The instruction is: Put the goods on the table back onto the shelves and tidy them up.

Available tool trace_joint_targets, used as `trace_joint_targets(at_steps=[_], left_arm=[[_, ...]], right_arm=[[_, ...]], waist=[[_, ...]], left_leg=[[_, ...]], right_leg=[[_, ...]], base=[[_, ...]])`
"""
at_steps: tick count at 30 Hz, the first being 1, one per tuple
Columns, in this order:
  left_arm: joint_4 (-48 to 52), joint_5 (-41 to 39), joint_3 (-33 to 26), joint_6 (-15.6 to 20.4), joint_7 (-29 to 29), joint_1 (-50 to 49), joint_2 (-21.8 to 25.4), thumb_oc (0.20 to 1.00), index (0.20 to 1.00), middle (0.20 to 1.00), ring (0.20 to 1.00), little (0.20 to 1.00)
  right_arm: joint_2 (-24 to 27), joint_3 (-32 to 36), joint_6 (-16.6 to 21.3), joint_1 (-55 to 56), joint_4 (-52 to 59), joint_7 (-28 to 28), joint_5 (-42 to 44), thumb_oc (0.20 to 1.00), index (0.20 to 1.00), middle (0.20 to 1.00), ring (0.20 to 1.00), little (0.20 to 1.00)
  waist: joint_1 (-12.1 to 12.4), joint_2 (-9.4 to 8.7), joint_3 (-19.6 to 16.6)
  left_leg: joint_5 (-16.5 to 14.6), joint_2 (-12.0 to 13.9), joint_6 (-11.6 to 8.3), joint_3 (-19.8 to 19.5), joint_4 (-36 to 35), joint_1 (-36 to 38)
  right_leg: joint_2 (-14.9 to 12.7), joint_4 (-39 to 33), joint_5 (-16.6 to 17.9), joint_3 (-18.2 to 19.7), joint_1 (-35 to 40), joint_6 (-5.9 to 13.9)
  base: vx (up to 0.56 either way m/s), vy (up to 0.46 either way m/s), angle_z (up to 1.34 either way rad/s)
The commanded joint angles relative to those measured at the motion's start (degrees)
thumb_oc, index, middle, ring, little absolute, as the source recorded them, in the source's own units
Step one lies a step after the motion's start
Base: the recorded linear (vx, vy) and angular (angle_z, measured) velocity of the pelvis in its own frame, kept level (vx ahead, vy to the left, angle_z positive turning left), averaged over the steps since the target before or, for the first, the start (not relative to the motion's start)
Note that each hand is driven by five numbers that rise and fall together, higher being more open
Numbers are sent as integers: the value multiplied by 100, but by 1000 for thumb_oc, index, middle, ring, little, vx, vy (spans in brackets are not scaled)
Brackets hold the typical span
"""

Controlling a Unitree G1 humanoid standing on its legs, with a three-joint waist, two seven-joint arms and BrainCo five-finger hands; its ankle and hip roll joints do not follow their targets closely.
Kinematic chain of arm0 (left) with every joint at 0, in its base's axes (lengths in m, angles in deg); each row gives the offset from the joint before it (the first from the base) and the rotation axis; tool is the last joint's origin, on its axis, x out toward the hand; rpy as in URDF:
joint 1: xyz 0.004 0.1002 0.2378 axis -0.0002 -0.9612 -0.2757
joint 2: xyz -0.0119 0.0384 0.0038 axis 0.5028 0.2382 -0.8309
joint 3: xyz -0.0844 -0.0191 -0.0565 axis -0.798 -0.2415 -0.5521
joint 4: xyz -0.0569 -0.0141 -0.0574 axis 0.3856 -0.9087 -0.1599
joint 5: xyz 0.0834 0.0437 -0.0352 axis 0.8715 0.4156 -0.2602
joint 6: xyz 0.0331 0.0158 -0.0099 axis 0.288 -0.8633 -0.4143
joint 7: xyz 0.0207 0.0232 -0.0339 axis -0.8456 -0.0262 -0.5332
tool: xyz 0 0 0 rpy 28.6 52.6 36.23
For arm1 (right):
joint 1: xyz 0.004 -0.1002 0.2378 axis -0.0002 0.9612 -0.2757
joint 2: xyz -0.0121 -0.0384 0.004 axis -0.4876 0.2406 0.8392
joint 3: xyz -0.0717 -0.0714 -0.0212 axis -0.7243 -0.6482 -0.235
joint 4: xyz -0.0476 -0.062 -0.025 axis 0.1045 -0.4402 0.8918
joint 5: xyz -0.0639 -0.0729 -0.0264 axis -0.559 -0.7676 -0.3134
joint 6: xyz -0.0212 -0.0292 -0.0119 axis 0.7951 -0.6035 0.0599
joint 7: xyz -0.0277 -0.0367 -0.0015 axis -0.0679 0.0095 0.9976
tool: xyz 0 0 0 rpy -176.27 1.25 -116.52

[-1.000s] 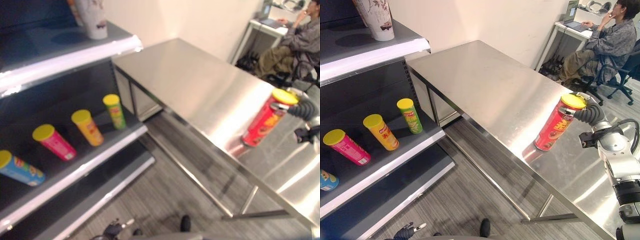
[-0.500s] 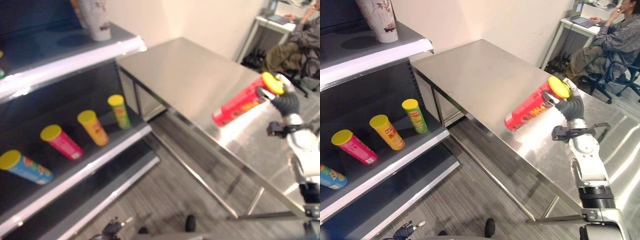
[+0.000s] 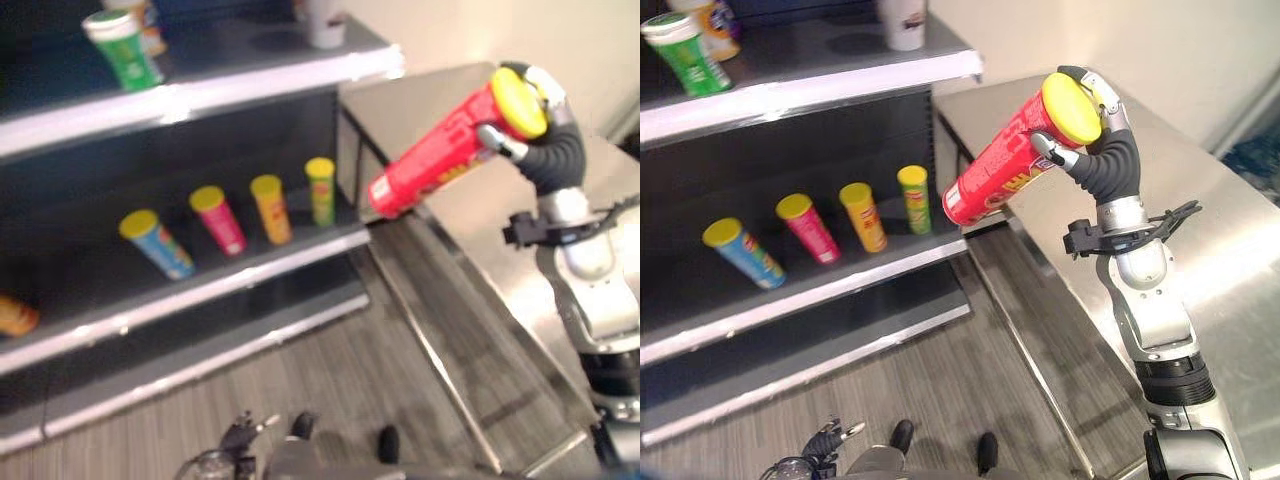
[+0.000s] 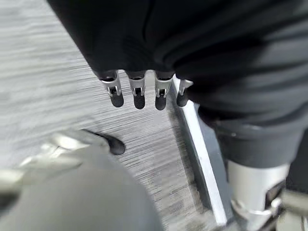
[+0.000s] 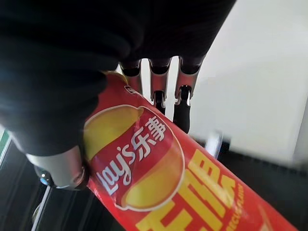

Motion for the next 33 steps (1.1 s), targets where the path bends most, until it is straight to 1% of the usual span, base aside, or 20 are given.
trace_joint_targets(at_steps=[1, 2, 3, 4, 8, 10, 12, 13, 14, 16, 19, 21, 23, 25, 27, 29, 30, 31, 32, 33], left_arm=[[-102, -217, -34, 51, 11, -98, 349, 1000, 1000, 1000, 1000, 1000], [-173, -207, -89, 46, 18, -128, 369, 1000, 1000, 1000, 1000, 1000], [-174, -206, -90, 47, 19, -130, 369, 1000, 1000, 1000, 1000, 1000], [-320, -156, -166, 37, 11, -178, 400, 1000, 1000, 1000, 1000, 1000], [-251, -149, -394, -4, 3, -330, 351, 1000, 1000, 1000, 1000, 1000], [-200, -154, -499, -3, -16, -336, 353, 1000, 1000, 1000, 1000, 1000], [-112, -149, -591, -20, -43, -399, 362, 1000, 1000, 1000, 1000, 1000], [-105, -133, -654, -24, -49, -392, 427, 1000, 1000, 1000, 1000, 1000], [-105, -133, -655, -23, -49, -392, 428, 1000, 1000, 1000, 1000, 1000], [-187, -97, -527, -12, -62, -352, 510, 1000, 1000, 1000, 1000, 1000], [-417, -80, -436, 12, -86, -238, 594, 1000, 1000, 1000, 1000, 1000], [-546, -71, -428, 26, -119, -171, 664, 1000, 1000, 1000, 1000, 1000], [-575, -36, -359, 24, -133, -211, 724, 1000, 1000, 1000, 1000, 1000], [-605, -7, -278, 22, -141, -230, 785, 1000, 1000, 1000, 1000, 1000], [-574, 59, -56, 36, -124, -254, 816, 1000, 1000, 1000, 1000, 1000], [-498, 78, 97, 33, -103, -240, 843, 1000, 1000, 1000, 1000, 1000], [-472, 75, 129, 25, -101, -237, 842, 1000, 1000, 1000, 1000, 1000], [-434, 79, 187, 20, -111, -214, 847, 1000, 1000, 1000, 1000, 1000], [-433, 79, 190, 19, -111, -216, 848, 1000, 1000, 1000, 1000, 1000], [-308, 53, 229, 3, -105, -205, 811, 1000, 1000, 1000, 1000, 1000]], right_arm=[[-166, 84, 322, -289, 377, -86, 215, 200, 200, 200, 200, 200], [-188, 71, 301, -232, 346, -128, 208, 200, 200, 200, 200, 200], [-188, 69, 301, -230, 347, -128, 208, 200, 200, 200, 200, 200], [-273, 71, 274, -126, 372, -190, 218, 200, 200, 200, 200, 200], [-297, 43, 248, 119, 456, -300, 221, 200, 200, 200, 200, 200], [-274, 51, 209, 186, 463, -330, 182, 200, 200, 200, 200, 200], [-301, 66, 174, 247, 498, -340, 151, 200, 200, 200, 200, 200], [-376, 69, 141, 245, 421, -384, 142, 200, 200, 200, 200, 200], [-377, 68, 141, 245, 421, -385, 142, 200, 200, 200, 200, 200], [-477, 151, 125, 344, 514, -423, 135, 200, 200, 200, 200, 200], [-530, 249, 72, 330, 378, -415, 1, 200, 200, 200, 200, 200], [-588, 263, 46, 321, 354, -433, -79, 200, 200, 200, 200, 200], [-833, 345, 28, 491, 499, -482, 7, 200, 200, 200, 200, 200], [-971, 497, 20, 661, 533, -475, 6, 200, 200, 200, 200, 200], [-1027, 670, 52, 855, 578, -448, -22, 200, 200, 200, 200, 200], [-1038, 818, 90, 994, 623, -416, -48, 200, 200, 200, 200, 200], [-1056, 859, 103, 1036, 646, -396, -50, 200, 200, 200, 200, 200], [-1044, 865, 139, 1061, 681, -381, -72, 200, 200, 200, 200, 200], [-1045, 865, 139, 1065, 683, -381, -72, 200, 200, 200, 200, 200], [-969, 818, 171, 1093, 657, -392, -125, 200, 200, 200, 200, 200]], waist=[[212, -332, -123], [186, -298, -164], [181, -294, -157], [135, -271, -316], [-162, -247, -515], [-256, -224, -580], [-291, -175, -602], [-301, -136, -659], [-300, -133, -657], [-299, -99, -643], [-252, -79, -567], [-198, -53, -464], [-230, 59, -338], [-351, 148, -251], [-529, 177, -220], [-667, 118, -207], [-698, 71, -216], [-712, -7, -218], [-709, -5, -205], [-740, -90, -195]], left_leg=[[-259, -157, 388, 876, -487, -355], [-219, -75, 373, 863, -487, -238], [-226, -71, 369, 857, -487, -227], [-193, 152, 376, 828, -487, 20], [-247, 946, 318, 1001, -487, 806], [-195, 1248, 292, 1079, -487, 1014], [-65, 1453, 257, 1084, -487, 1152], [-133, 1460, 219, 1049, -487, 1288], [-137, 1464, 218, 1050, -487, 1293], [-223, 1345, 161, 1121, -487, 1148], [-502, 875, 86, 1059, -487, 1093], [-564, 602, 135, 1043, -487, 1081], [-572, 473, 177, 1039, -487, 1047], [-587, 345, 223, 1016, -487, 1020], [-610, 111, 317, 908, -487, 971], [-614, -133, 402, 802, -487, 927], [-615, -224, 433, 775, -487, 910], [-598, -346, 475, 755, -487, 870], [-609, -342, 474, 756, -487, 892], [-614, -509, 546, 734, -487, 870]], right_leg=[[102, 46, 159, 107, 207, -158], [97, 46, 164, 77, 203, -165], [101, 46, 161, 71, 215, -168], [47, 46, 192, -12, 139, -166], [-199, 46, 321, -327, -2, -125], [-331, 46, 344, -419, -11, -101], [-477, 46, 364, -494, 6, -77], [-575, 46, 333, -547, -32, -70], [-572, 46, 331, -547, -28, -71], [-793, 46, 298, -653, -65, -76], [-1227, 46, 211, -793, -84, -105], [-1468, 46, 298, -759, -80, -130], [-1587, 196, 401, -707, -138, -132], [-1422, 427, 380, -463, -275, -140], [-1043, 570, 381, -127, -339, -161], [-564, 608, 363, 60, -395, -179], [-391, 580, 345, 86, -386, -186], [-139, 557, 345, 99, -382, -180], [-136, 558, 336, 99, -361, -181], [212, 548, 328, 104, -422, -172]], base=[[-183, 32, 103], [-70, 41, 84], [-71, 88, 88], [-57, 120, 66], [-46, 197, 40], [-38, 276, 48], [-67, 413, 36], [-60, 363, 33], [-82, 385, 34], [-78, 420, 41], [-73, 517, 68], [-77, 466, 41], [-78, 430, -1], [-59, 366, 2], [-18, 299, 32], [-6, 221, 47], [-16, 156, 53], [-8, 89, 45], [-23, 109, 53], [-30, 90, 73]])
